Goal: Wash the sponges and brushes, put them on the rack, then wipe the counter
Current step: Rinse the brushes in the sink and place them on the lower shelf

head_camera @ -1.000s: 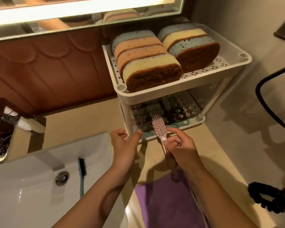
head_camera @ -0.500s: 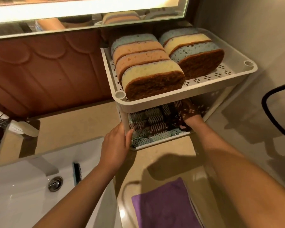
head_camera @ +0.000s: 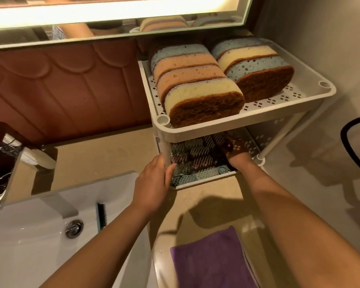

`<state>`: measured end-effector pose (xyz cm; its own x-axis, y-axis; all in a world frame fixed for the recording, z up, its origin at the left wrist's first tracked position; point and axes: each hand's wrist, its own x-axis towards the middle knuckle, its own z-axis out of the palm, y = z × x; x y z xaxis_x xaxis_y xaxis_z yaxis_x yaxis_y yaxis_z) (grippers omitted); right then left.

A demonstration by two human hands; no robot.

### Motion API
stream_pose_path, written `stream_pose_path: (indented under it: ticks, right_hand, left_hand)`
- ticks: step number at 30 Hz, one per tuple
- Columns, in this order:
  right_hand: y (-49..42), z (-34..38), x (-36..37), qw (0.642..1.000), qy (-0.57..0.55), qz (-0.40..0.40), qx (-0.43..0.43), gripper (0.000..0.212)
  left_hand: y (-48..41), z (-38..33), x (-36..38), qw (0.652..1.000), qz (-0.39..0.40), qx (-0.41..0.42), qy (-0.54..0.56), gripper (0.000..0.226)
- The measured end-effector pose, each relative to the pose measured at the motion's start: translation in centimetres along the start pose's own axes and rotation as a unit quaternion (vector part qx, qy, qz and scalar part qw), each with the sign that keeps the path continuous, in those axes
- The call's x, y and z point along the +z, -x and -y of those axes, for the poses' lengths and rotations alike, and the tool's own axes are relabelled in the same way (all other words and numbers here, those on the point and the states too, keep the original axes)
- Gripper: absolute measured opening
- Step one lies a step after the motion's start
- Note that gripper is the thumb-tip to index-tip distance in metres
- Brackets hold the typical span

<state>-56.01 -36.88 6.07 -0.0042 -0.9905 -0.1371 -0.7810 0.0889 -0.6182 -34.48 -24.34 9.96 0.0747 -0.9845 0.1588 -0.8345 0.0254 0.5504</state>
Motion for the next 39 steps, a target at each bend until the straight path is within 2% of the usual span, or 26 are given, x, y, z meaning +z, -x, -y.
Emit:
stream_pose_path:
  ticks: [3, 5, 9, 11, 13, 15, 17, 21, 25, 29, 31, 33, 36, 37, 39]
  right_hand:
    - [1.7, 0.8, -0.1, 0.998, -0.026, -0.06, -0.015, 0.034]
    - [3.6, 1.6, -0.1, 0.996, -0.061, -0.064, -0.001, 0.029]
    - [8.7, 3.7, 1.1, 0.994, -0.111, 0.005, -0.009, 0.017]
    - [11.7, 5.1, 2.4, 0.991, -0.128, 0.037, -0.023, 0.014]
    - [14.1, 6.5, 3.7, 0.988, -0.141, 0.07, -0.011, 0.016]
    - [16.3, 8.0, 5.9, 0.983, -0.155, 0.095, 0.002, 0.022]
    - [17.9, 9.3, 8.1, 0.982, -0.143, 0.121, -0.001, 0.019]
    - [20.2, 12.1, 13.6, 0.971, -0.134, 0.198, 0.026, 0.01]
    - [20.8, 14.0, 20.7, 0.96, -0.084, 0.266, 0.036, 0.006]
    - [20.6, 14.7, 26.3, 0.948, -0.055, 0.296, 0.103, 0.03]
    - [20.5, 15.0, 28.2, 0.949, -0.016, 0.297, 0.105, 0.028]
    - [20.4, 15.3, 29.9, 0.952, 0.046, 0.29, 0.09, 0.011]
    - [20.7, 15.2, 32.1, 0.952, 0.074, 0.279, 0.099, 0.033]
    - [20.8, 15.3, 32.6, 0.951, 0.078, 0.283, 0.1, 0.032]
    - [21.0, 15.8, 33.7, 0.943, 0.11, 0.301, 0.09, 0.018]
  left_hand:
    - [0.1, 0.1, -0.1, 1.0, 0.005, 0.001, 0.018, 0.03]
    - [-0.1, 0.3, -0.1, 0.998, 0.032, -0.006, 0.057, 0.031]
    - [0.7, 1.5, -0.3, 0.97, 0.156, -0.061, 0.175, 0.042]
    - [2.0, 2.6, -0.8, 0.956, 0.188, -0.095, 0.204, 0.051]
    - [3.2, 3.8, -1.3, 0.948, 0.198, -0.125, 0.215, 0.047]
    - [4.7, 6.0, -1.9, 0.942, 0.2, -0.151, 0.225, 0.026]
    - [6.3, 8.7, -2.7, 0.931, 0.199, -0.181, 0.247, 0.005]
    - [9.9, 14.2, -4.5, 0.907, 0.2, -0.246, 0.278, 0.014]
    - [13.3, 19.4, -5.3, 0.84, 0.192, -0.401, 0.311, 0.017]
    - [15.5, 22.4, -5.1, 0.76, 0.161, -0.509, 0.371, 0.02]
    - [15.8, 23.2, -4.8, 0.722, 0.157, -0.545, 0.397, 0.017]
    - [15.8, 23.7, -4.3, 0.705, 0.152, -0.558, 0.411, 0.012]
    - [16.1, 23.9, -3.5, 0.693, 0.141, -0.572, 0.416, 0.019]
    - [16.2, 23.9, -3.3, 0.688, 0.131, -0.578, 0.418, 0.015]
    - [16.8, 24.5, -3.0, 0.704, 0.114, -0.575, 0.401, 0.007]
